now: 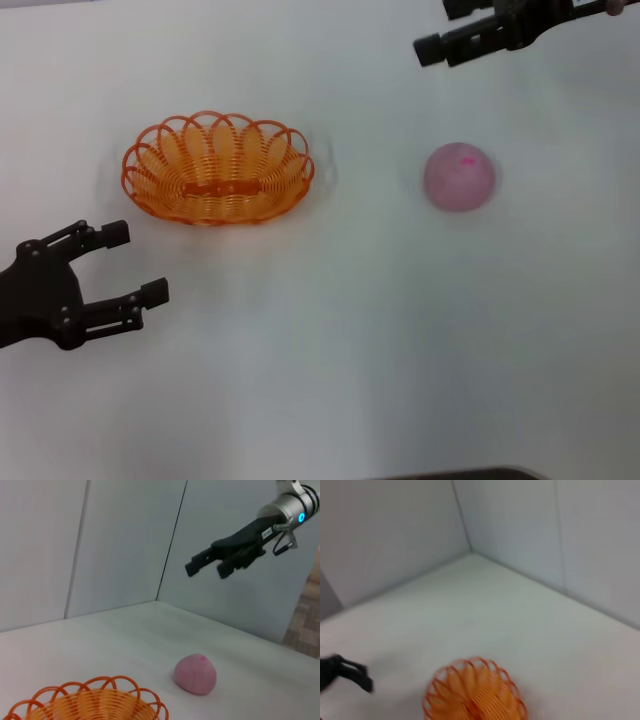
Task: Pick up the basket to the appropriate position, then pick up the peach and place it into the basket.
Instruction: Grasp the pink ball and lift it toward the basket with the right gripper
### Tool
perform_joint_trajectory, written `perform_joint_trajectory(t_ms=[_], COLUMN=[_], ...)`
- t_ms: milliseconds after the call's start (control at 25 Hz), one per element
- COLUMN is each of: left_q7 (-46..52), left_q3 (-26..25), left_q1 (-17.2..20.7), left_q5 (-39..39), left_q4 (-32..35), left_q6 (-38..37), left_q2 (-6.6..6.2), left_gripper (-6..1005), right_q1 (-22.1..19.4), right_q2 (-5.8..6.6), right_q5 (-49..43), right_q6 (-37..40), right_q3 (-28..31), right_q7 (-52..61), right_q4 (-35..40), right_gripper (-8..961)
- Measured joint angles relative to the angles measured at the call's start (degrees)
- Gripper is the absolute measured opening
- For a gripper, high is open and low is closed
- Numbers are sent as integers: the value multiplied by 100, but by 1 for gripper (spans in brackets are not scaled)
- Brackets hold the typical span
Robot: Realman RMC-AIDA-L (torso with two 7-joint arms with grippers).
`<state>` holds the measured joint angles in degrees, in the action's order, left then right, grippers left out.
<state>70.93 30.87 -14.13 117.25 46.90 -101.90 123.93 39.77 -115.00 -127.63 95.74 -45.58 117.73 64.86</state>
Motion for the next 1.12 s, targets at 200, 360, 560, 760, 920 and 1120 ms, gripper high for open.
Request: perform_joint_trajectory(t_ms=[200,360,560,760,920,1120], left_q7=[1,41,71,77,79,134], left_q3=[8,16,23,25,25,24], left_q1=[-9,-35,-65,-94,-94,-92], left_q5=[0,0,60,120,126,148], left_q4=[-43,-43,-48,-106,-109,-112], left_q6=[11,18,31,34,39,40], left_q2=[0,0,-1,-17,-14,-19], left_gripper=[908,908,908,908,908,908], right_q1=[503,686,803,871,887,900], right_q2=[-137,-220,-284,-320,-347,-359], right_q5=[-1369,-2065,-2660,-2949,-3083,-3112], right_q6=[200,210,168,127,64,-107], right_q3=[-68,-435,-820,-1036,-1129,-1188], right_q7=[349,639,914,980,981,979], right_q4=[27,3,-11,-144,-236,-441], right_gripper=[914,914,914,914,914,914])
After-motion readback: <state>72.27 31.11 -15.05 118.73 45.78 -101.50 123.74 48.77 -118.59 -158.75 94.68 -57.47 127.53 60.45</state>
